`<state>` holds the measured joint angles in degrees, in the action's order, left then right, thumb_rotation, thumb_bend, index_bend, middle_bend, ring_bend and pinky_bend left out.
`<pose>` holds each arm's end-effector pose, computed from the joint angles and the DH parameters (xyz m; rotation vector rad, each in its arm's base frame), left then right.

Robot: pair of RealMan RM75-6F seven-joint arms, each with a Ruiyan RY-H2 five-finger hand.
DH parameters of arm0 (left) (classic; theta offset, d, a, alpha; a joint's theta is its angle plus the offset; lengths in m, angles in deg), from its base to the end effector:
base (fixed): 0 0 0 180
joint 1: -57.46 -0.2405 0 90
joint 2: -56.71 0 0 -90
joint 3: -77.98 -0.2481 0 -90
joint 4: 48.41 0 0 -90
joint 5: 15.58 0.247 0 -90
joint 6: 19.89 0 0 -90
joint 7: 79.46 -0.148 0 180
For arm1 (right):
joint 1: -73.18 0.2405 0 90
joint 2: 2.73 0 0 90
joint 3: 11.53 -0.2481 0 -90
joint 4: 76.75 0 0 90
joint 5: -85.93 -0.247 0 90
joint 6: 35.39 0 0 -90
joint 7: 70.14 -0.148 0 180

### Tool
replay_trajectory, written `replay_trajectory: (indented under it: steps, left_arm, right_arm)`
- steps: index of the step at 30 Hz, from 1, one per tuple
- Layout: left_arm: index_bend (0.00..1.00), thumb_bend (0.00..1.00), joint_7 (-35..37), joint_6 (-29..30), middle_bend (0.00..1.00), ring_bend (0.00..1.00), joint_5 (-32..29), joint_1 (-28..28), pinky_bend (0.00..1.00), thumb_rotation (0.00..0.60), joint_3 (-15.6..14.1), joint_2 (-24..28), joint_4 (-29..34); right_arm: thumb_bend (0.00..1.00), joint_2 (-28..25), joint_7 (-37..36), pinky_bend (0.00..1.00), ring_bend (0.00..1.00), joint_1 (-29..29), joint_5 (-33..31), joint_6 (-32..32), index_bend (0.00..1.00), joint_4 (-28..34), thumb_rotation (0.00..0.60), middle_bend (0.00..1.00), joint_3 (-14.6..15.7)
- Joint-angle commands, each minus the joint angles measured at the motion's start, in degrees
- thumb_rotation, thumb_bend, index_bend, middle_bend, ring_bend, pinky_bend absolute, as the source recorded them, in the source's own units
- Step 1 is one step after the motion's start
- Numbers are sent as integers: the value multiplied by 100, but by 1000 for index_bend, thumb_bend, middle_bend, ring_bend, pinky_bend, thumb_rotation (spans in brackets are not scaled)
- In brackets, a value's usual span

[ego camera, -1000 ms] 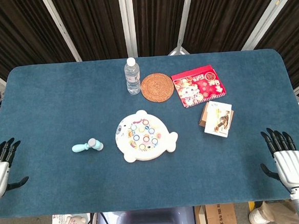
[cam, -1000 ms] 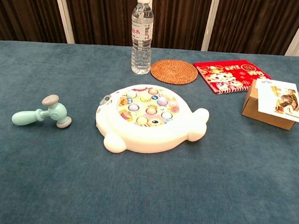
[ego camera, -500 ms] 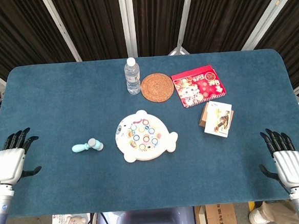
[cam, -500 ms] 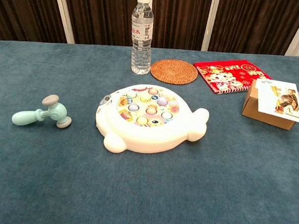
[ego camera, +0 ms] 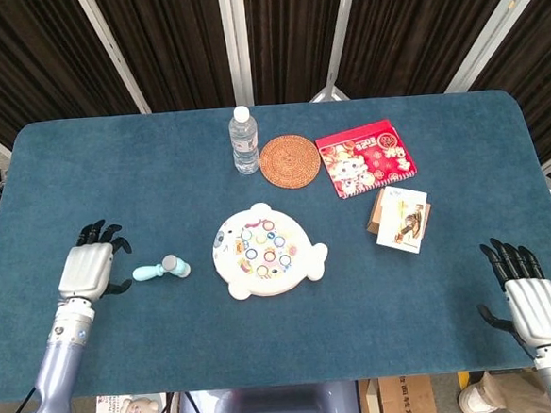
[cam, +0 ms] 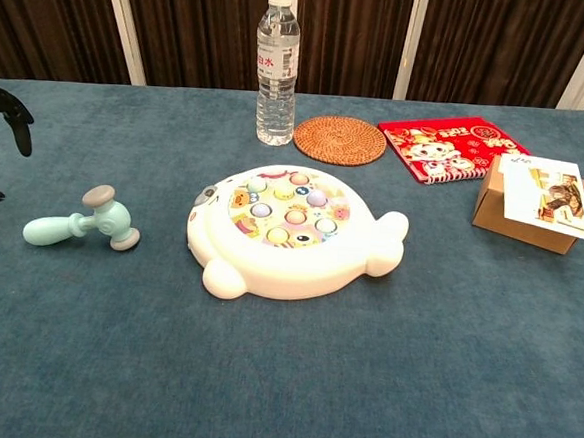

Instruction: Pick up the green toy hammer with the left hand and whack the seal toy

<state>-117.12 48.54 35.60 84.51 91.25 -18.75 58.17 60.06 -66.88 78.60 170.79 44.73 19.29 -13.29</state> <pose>-0.1936 0.2968 0.0304 -1.5338 -1.0201 -0.7010 -0.3131 -0.1839 0.1087 1.4457 -0.9716 0.8290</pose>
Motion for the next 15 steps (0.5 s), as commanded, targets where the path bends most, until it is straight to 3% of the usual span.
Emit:
replay_trajectory:
  steps: [1,15]
  left_arm:
    - [445,351,-222,68,152,0,-323,226,69,600,49,-279,-67]
    - [465,442,-562,264,159,0,-1016,666,68,600,32,-881,-399]
  right_arm:
    - [273,-3,-15,0,0,1,-2,-3,0,3,600,0,-1]
    - [273,-13,-163,0,0,4,-41,-23,0,17,600,0,-19]
